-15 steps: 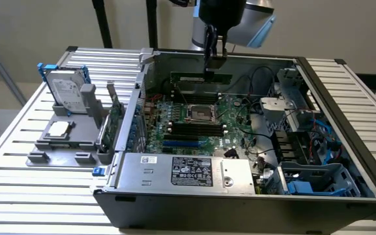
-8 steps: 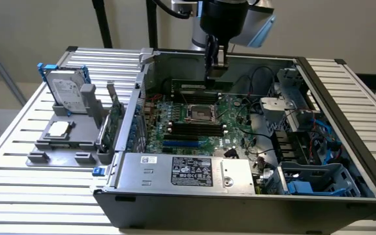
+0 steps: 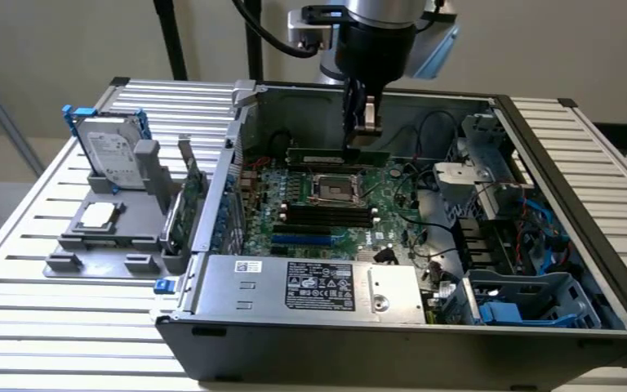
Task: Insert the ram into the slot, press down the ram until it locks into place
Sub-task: 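Insert the ram into the slot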
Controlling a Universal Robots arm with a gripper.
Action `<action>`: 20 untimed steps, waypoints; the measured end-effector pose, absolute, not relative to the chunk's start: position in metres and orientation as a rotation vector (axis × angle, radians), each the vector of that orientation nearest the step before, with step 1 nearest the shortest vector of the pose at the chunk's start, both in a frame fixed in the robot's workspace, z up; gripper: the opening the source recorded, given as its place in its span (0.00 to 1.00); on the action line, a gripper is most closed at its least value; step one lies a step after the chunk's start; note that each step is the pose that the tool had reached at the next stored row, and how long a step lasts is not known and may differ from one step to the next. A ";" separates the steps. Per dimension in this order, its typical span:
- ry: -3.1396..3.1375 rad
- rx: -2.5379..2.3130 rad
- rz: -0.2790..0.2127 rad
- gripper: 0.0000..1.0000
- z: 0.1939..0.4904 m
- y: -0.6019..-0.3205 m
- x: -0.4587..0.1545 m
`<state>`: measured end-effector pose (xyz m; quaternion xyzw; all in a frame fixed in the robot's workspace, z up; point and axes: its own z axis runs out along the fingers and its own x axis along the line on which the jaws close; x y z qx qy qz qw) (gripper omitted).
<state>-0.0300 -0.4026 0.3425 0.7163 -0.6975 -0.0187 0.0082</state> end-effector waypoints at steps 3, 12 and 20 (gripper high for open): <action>-2.185 2.234 -0.058 0.13 0.337 -0.405 -0.030; -2.222 2.198 -0.059 0.13 0.321 -0.408 -0.029; -2.224 2.196 -0.059 0.13 0.306 -0.413 -0.027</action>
